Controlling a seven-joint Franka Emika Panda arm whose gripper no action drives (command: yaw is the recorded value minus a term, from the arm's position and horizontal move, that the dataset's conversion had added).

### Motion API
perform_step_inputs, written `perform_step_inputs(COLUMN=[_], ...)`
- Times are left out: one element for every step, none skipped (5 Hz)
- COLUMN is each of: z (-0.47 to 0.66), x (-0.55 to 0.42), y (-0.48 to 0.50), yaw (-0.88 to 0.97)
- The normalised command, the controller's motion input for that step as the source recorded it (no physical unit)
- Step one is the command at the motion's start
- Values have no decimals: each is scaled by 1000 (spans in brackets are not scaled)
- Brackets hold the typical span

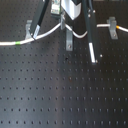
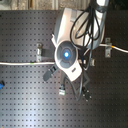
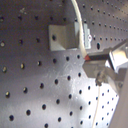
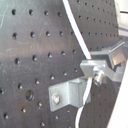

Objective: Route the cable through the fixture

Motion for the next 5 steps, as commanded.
perform_step_inputs(z=[127,193,191,283,0], x=[-311,-377,-275,-211,-10], y=[83,197,118,101,-8], yaw=[0,0,0,0,0])
